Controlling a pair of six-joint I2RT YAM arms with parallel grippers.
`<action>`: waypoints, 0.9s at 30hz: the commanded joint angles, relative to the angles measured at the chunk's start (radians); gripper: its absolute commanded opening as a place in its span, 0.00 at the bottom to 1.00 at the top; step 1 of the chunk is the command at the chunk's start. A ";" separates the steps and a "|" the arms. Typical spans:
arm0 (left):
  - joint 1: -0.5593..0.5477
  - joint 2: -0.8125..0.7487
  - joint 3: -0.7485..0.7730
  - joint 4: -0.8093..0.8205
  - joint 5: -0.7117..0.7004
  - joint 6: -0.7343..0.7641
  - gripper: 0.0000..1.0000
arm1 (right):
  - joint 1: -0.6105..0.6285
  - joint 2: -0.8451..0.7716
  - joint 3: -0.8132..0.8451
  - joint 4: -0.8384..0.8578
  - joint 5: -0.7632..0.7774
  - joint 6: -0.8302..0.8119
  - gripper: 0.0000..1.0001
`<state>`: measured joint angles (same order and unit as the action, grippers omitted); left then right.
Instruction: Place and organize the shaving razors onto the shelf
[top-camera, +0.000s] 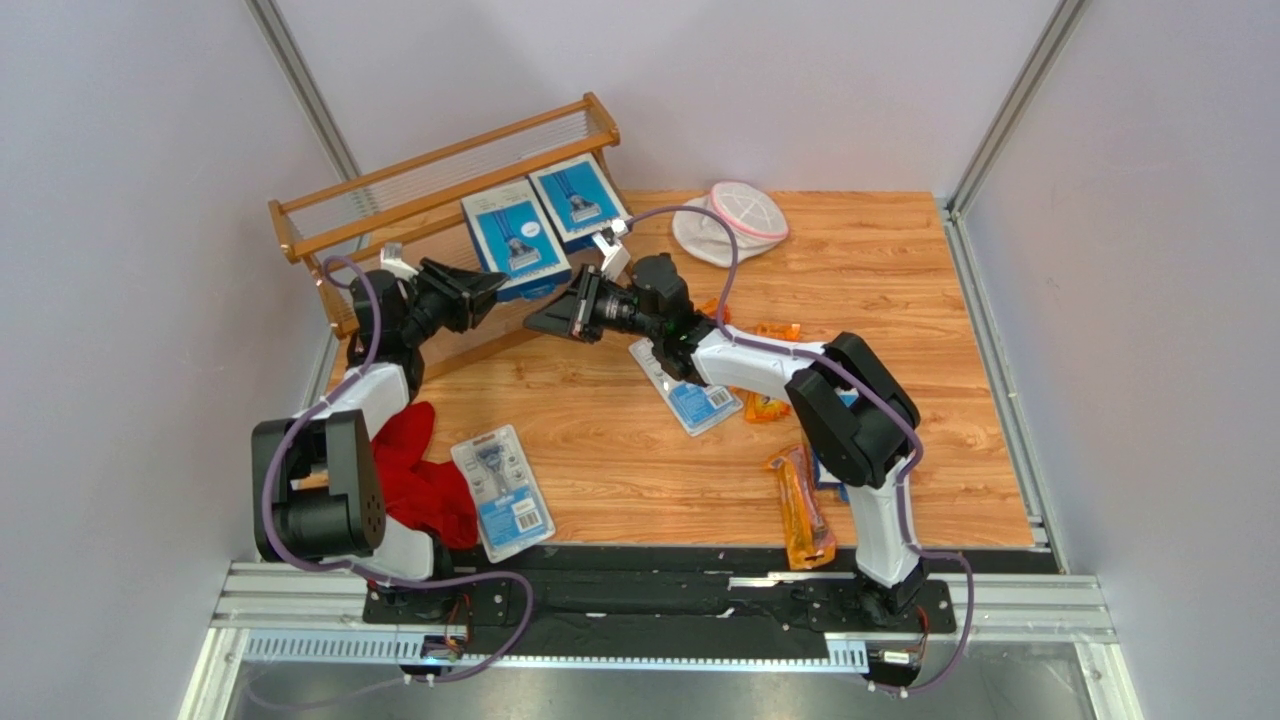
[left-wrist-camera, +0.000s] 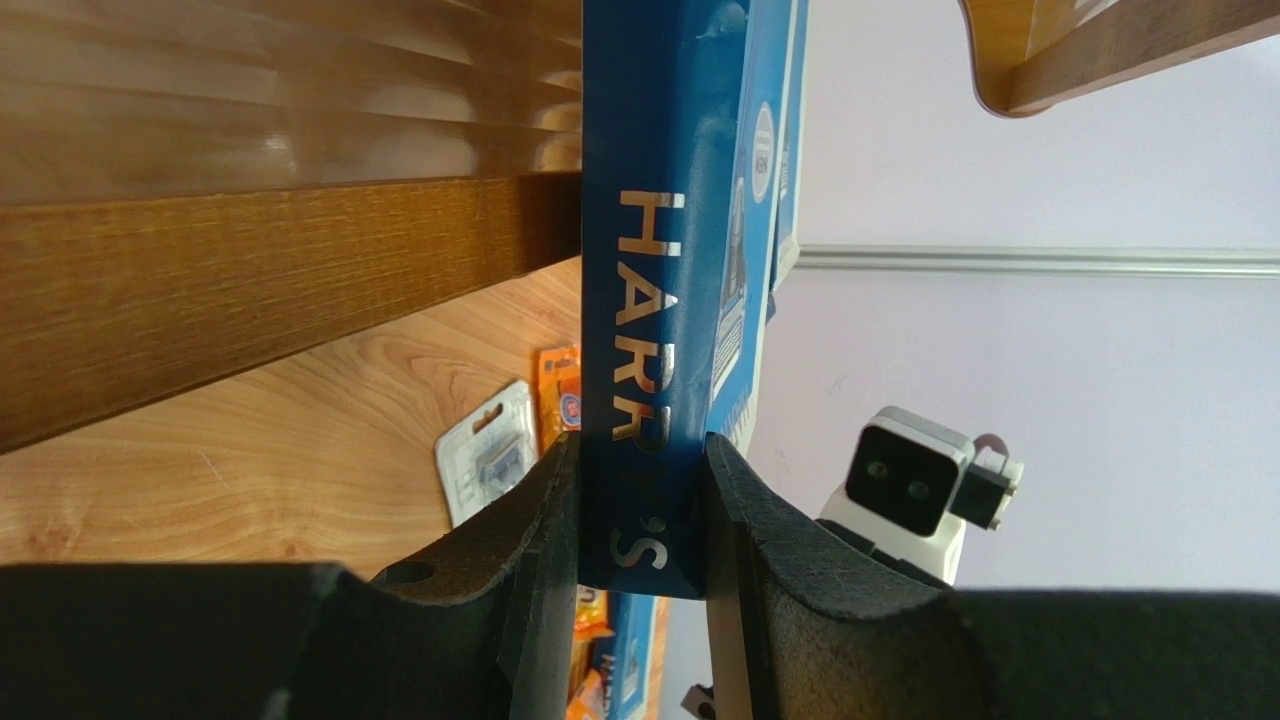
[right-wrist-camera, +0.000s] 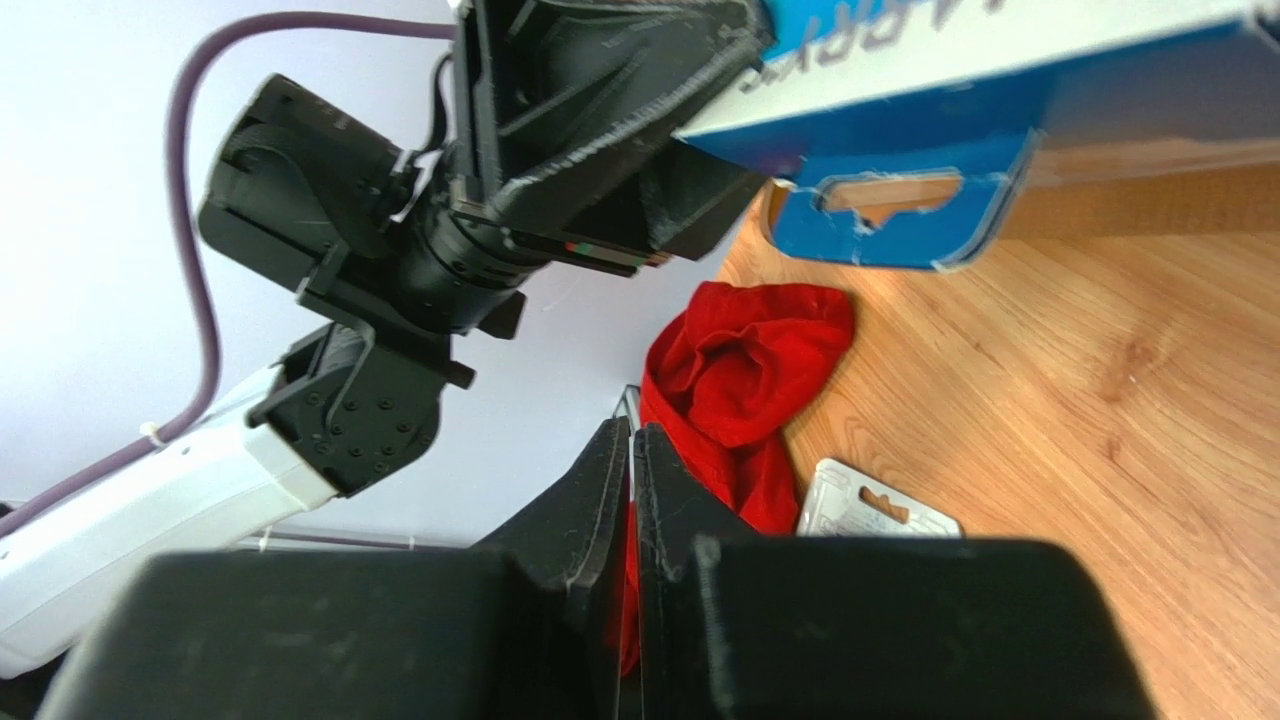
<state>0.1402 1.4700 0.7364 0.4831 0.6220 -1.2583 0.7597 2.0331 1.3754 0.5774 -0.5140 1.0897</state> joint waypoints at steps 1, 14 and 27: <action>0.007 -0.008 0.064 0.058 0.044 0.016 0.35 | 0.012 -0.007 0.045 -0.063 0.038 -0.069 0.07; 0.007 -0.036 0.067 0.020 0.047 0.028 0.46 | 0.020 0.067 0.200 -0.269 0.150 -0.155 0.06; 0.007 -0.036 0.100 -0.060 0.061 0.068 0.54 | 0.023 0.148 0.327 -0.339 0.175 -0.177 0.06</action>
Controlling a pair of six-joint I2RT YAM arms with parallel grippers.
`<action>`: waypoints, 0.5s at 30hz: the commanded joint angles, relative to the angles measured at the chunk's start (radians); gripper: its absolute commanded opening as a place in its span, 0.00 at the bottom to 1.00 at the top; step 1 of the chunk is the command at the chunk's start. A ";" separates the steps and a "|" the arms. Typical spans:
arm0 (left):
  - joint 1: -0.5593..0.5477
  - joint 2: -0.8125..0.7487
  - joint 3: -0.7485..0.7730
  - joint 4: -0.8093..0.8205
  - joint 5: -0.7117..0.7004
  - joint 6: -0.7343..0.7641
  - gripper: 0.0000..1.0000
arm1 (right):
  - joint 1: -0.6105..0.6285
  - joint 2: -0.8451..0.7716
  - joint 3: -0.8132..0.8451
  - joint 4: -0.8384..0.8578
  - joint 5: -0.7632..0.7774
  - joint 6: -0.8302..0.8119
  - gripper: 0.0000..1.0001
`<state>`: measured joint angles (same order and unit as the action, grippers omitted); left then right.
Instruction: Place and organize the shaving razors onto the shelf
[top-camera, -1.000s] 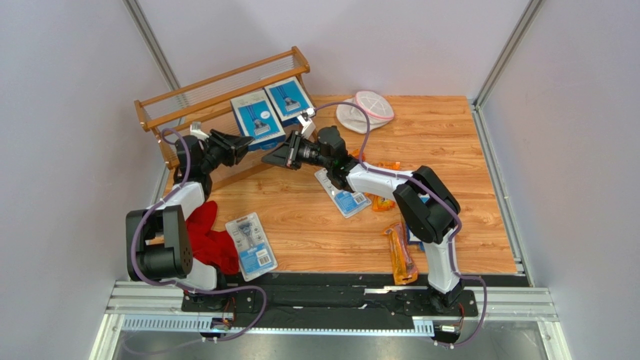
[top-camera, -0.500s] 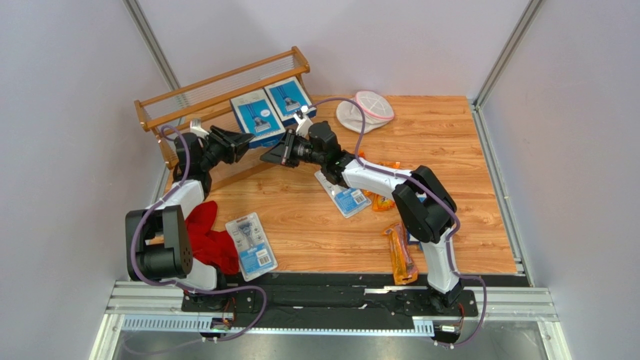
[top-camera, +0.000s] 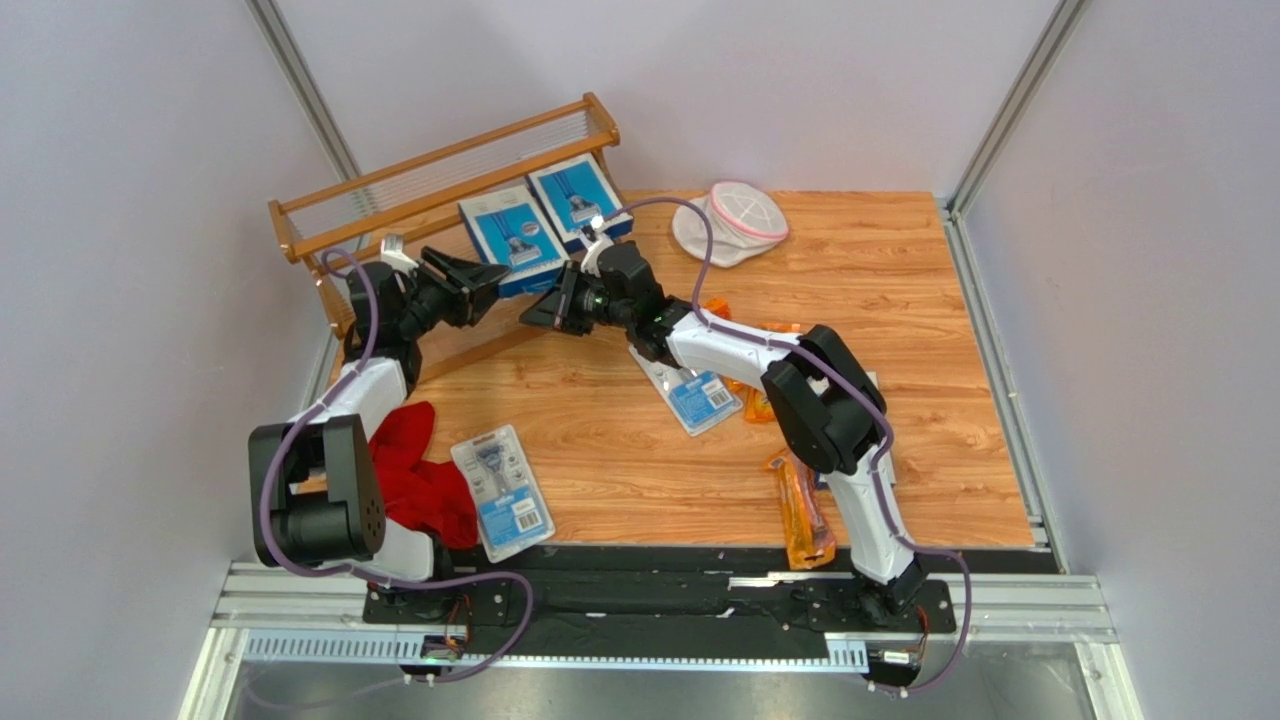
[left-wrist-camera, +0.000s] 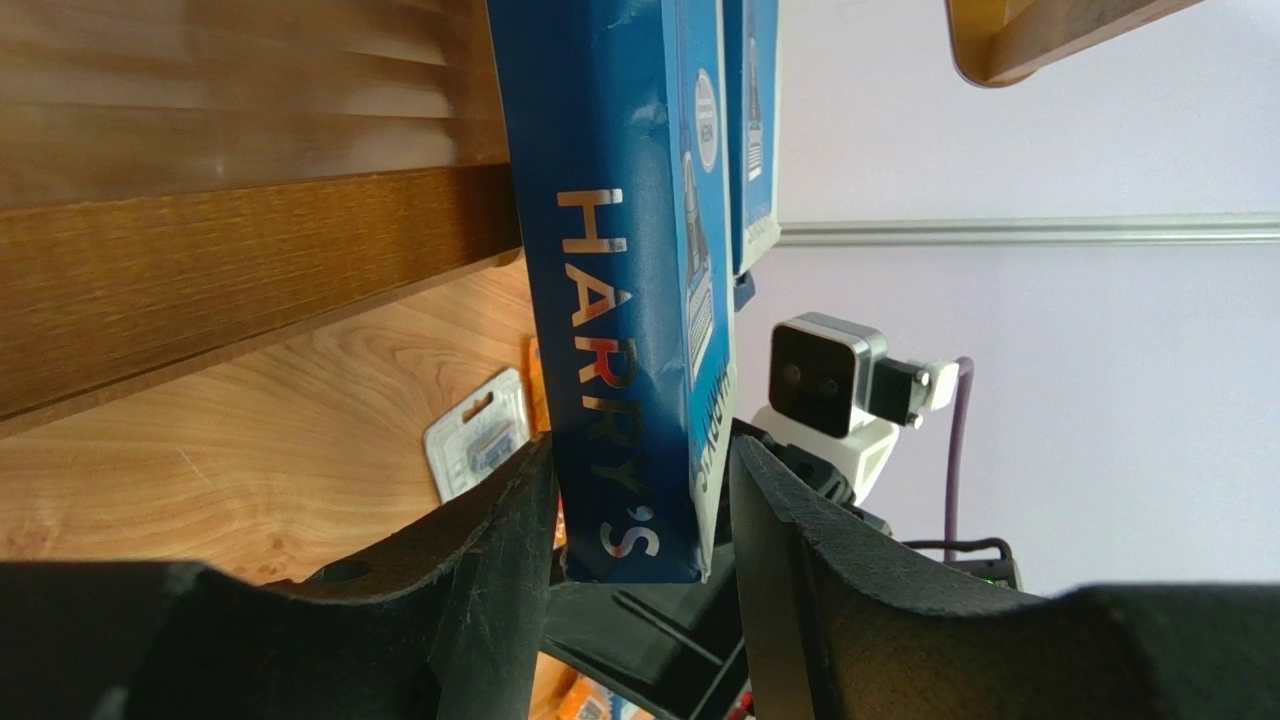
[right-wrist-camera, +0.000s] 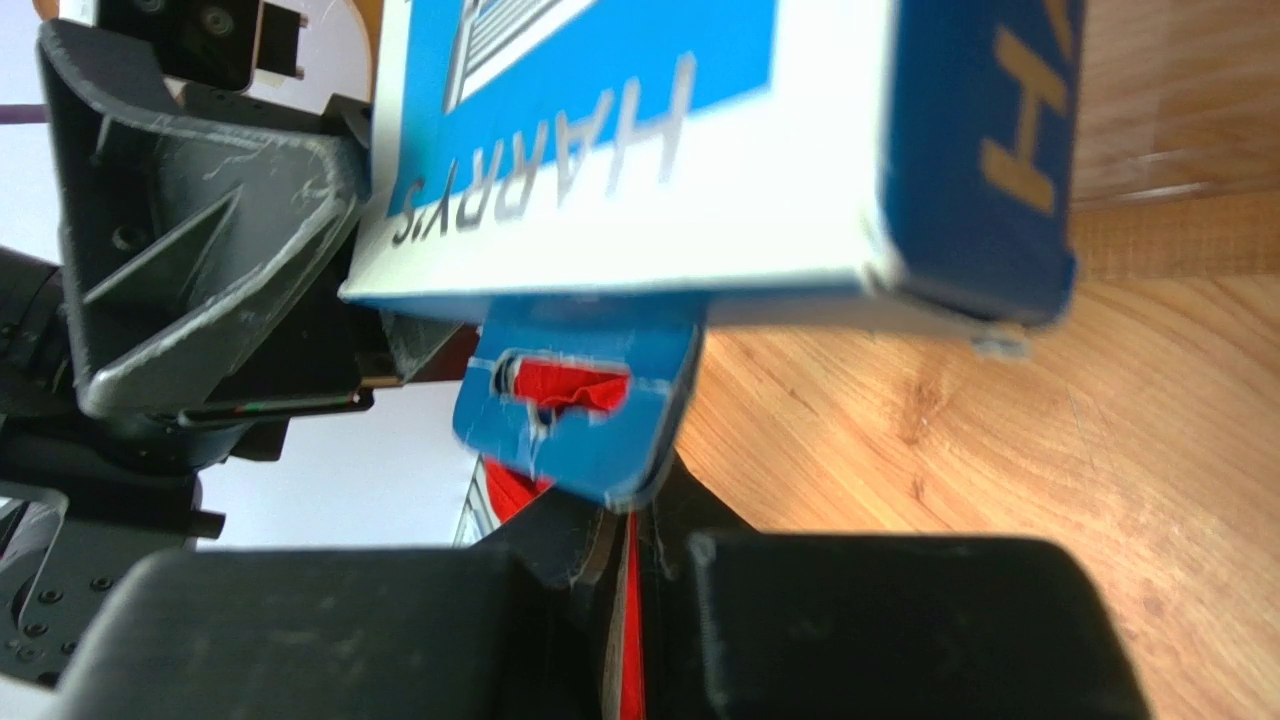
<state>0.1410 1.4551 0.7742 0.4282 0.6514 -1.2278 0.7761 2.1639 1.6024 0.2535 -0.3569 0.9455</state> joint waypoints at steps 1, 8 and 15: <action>0.006 -0.019 0.066 -0.014 0.033 0.042 0.54 | 0.006 0.023 0.117 -0.025 0.018 -0.036 0.06; 0.008 -0.019 0.099 -0.164 0.045 0.132 0.56 | 0.005 0.068 0.220 -0.083 0.022 -0.053 0.07; 0.014 -0.019 0.112 -0.235 0.080 0.195 0.57 | 0.003 0.114 0.287 -0.117 0.027 -0.057 0.07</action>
<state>0.1459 1.4548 0.8551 0.2497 0.6823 -1.1027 0.7780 2.2414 1.8179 0.1501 -0.3515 0.9115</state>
